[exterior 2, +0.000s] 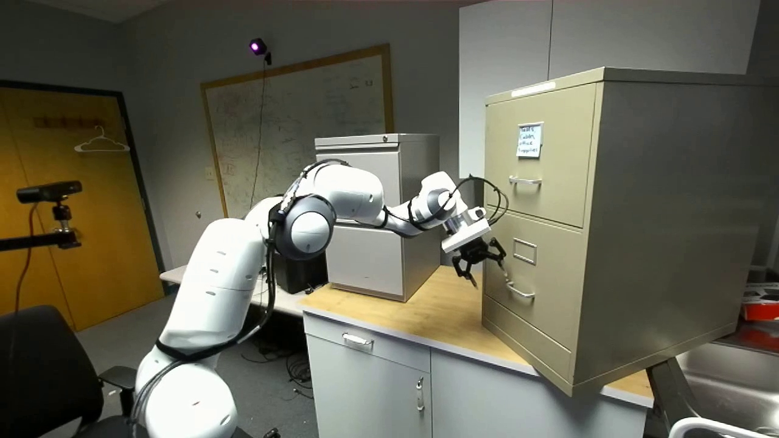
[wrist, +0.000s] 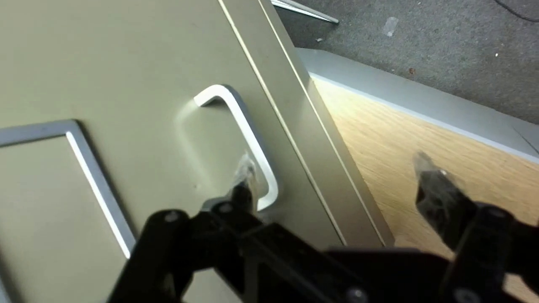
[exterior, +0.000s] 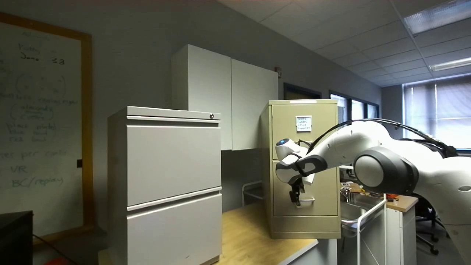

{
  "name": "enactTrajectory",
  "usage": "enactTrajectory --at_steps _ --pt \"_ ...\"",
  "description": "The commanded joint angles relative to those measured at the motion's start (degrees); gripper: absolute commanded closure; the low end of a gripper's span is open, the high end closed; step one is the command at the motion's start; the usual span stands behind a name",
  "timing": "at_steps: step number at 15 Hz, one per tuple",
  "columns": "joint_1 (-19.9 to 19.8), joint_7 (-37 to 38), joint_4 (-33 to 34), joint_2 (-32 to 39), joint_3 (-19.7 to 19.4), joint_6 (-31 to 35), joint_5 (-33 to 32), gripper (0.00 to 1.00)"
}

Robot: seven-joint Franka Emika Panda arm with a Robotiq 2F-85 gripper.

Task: Open the bottom drawer of the right cabinet

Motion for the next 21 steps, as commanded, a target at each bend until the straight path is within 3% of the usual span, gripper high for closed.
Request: enactTrajectory --at_steps 1,13,14,15,17,21 --pt "-1.8 -4.1 7.5 5.9 0.1 -2.7 3.6 0.0" --pt "-4.2 -6.8 18.3 14.9 0.9 -5.9 8.7 0.0" --pt "-4.4 -7.0 18.4 15.1 1.0 -5.8 8.9 0.25" --pt "-4.6 -7.0 18.5 15.3 1.0 -5.8 9.1 0.26" --pt "-5.1 -7.0 19.0 15.6 1.3 -5.8 10.0 0.39" --pt "-6.0 -7.9 21.1 16.6 1.7 -6.0 11.8 0.72"
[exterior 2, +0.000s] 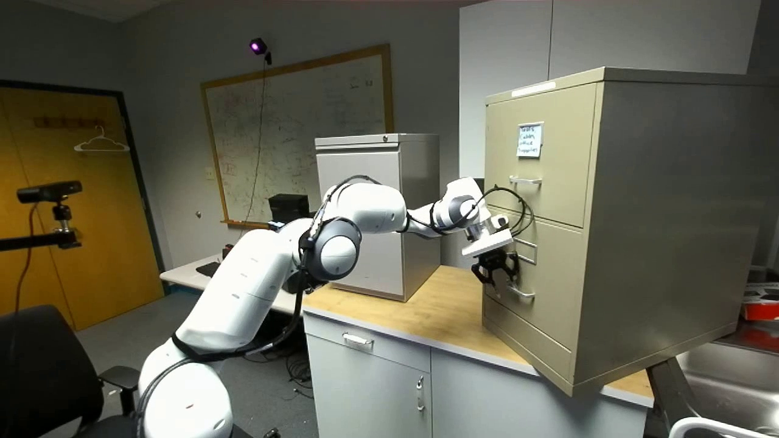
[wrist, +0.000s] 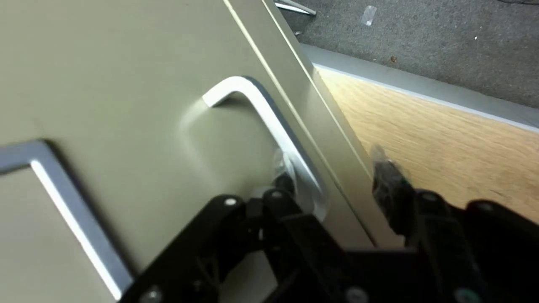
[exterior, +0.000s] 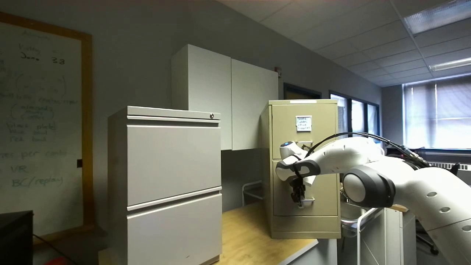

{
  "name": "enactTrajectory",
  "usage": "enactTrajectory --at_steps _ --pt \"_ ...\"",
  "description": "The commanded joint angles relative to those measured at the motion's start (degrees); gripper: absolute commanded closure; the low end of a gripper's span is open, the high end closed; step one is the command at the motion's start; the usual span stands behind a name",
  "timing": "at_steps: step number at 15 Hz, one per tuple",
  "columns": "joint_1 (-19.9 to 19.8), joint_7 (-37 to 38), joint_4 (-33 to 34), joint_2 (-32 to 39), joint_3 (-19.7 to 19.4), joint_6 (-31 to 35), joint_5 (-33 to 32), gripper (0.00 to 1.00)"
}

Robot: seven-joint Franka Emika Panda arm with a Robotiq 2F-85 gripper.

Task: Open the bottom drawer of the right cabinet

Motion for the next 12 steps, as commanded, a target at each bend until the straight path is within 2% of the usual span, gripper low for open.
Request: enactTrajectory --at_steps 1,5,9,10,11,12 --pt "-1.9 -3.1 5.0 5.0 1.7 -0.7 3.5 0.77" --pt "-1.5 -3.4 4.6 4.9 2.4 -1.5 4.2 0.86" --pt "0.1 -1.8 0.4 3.6 3.0 -2.0 4.1 0.88" --pt "0.9 -0.1 -0.4 3.8 2.7 -2.6 2.7 0.88" --pt "2.9 3.8 -0.2 4.0 0.3 -5.0 -1.0 0.88" --pt "5.2 10.1 -0.8 4.2 -2.6 -2.9 -6.5 0.88"
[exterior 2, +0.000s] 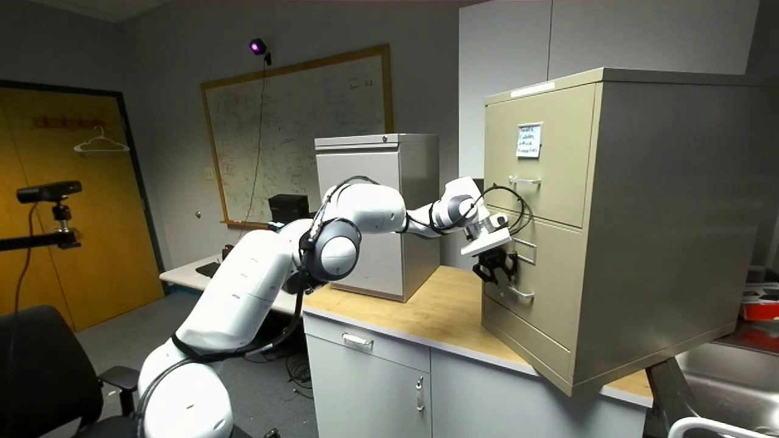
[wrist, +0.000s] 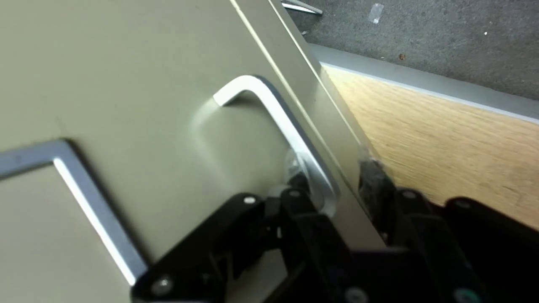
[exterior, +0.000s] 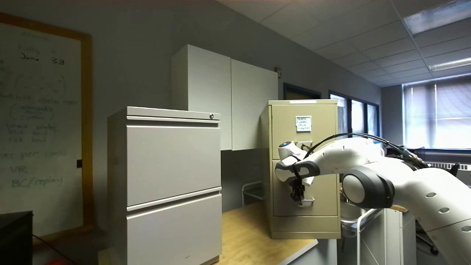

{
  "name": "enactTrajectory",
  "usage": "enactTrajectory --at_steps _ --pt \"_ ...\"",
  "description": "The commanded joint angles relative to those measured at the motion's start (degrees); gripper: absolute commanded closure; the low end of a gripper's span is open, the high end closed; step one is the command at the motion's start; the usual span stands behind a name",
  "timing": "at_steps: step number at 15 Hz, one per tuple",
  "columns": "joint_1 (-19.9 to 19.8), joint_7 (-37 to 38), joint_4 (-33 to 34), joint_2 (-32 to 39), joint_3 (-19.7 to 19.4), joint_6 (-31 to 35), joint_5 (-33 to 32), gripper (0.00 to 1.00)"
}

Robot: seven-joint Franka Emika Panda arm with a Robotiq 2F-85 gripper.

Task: Open the bottom drawer of the right cabinet

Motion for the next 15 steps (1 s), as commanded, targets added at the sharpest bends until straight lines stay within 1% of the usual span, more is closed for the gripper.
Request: enactTrajectory --at_steps 1,4,7,8,10,12,14,15 --pt "5.8 11.0 -1.0 4.7 -3.4 -2.6 -7.5 0.88" --pt "10.7 18.2 2.4 9.9 -7.5 -4.8 -15.4 0.88" --pt "14.0 22.5 6.4 14.7 -9.1 -11.9 -22.3 0.88" --pt "14.4 22.2 7.9 16.3 -8.9 -14.6 -23.6 0.88" --pt "14.2 19.7 10.2 18.6 -7.5 -17.8 -25.3 0.88" --pt "14.4 20.8 13.4 21.6 -8.5 -21.3 -28.6 0.88" --pt "14.1 17.9 13.1 21.4 -7.8 -22.0 -31.0 0.88" --pt "14.9 16.5 9.8 19.3 -8.3 -19.8 -31.1 0.88"
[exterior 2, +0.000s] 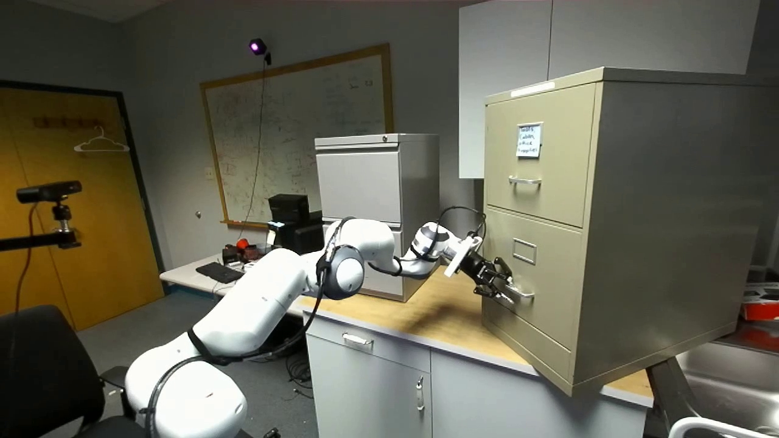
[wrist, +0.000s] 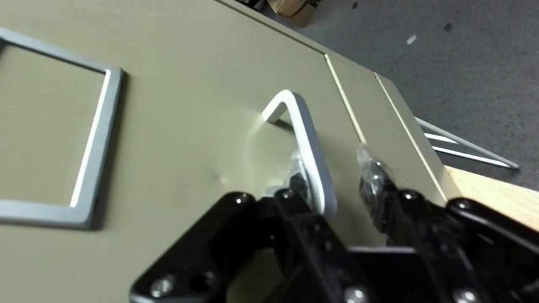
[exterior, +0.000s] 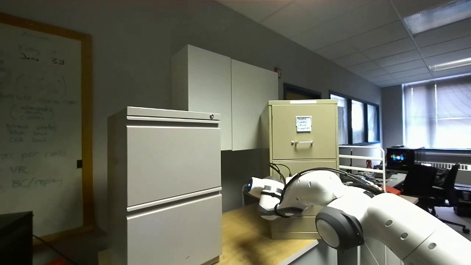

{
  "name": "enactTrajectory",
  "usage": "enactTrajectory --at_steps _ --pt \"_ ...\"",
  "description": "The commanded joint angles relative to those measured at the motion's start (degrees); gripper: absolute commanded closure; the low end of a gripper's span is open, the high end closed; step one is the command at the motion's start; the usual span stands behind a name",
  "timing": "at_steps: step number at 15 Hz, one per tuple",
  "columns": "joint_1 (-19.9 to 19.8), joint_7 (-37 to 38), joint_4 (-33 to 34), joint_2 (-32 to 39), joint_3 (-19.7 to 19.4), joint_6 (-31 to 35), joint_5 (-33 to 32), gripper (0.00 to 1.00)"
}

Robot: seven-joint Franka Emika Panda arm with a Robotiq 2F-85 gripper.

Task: Open the bottom drawer of the right cabinet

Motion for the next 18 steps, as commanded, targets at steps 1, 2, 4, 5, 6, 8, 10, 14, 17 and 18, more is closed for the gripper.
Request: enactTrajectory --at_steps 1,2,4,5,6,8,10,14,17,18 --pt "1.6 -2.5 -6.4 -1.1 2.1 -3.2 1.4 0.88" --pt "2.6 -2.8 -9.6 -3.2 2.2 -2.9 0.8 0.88" --pt "4.0 -3.7 -13.8 -5.8 2.5 -3.0 -0.2 0.88" --pt "4.4 -4.5 -15.1 -6.8 2.6 -2.9 -0.6 0.88" --pt "3.7 -5.2 -16.1 -7.9 4.7 -3.6 -2.4 0.88" --pt "4.0 -6.6 -19.4 -10.4 5.9 -3.6 -3.5 0.88" --pt "4.0 -7.5 -22.6 -12.8 7.4 -3.9 -4.5 0.88" --pt "4.2 -9.2 -28.0 -17.5 10.5 -6.5 -5.3 0.88" --pt "4.5 -9.5 -31.5 -20.2 13.8 -10.2 -3.7 0.88" --pt "4.4 -9.5 -32.6 -20.5 15.7 -11.3 -1.1 0.88"
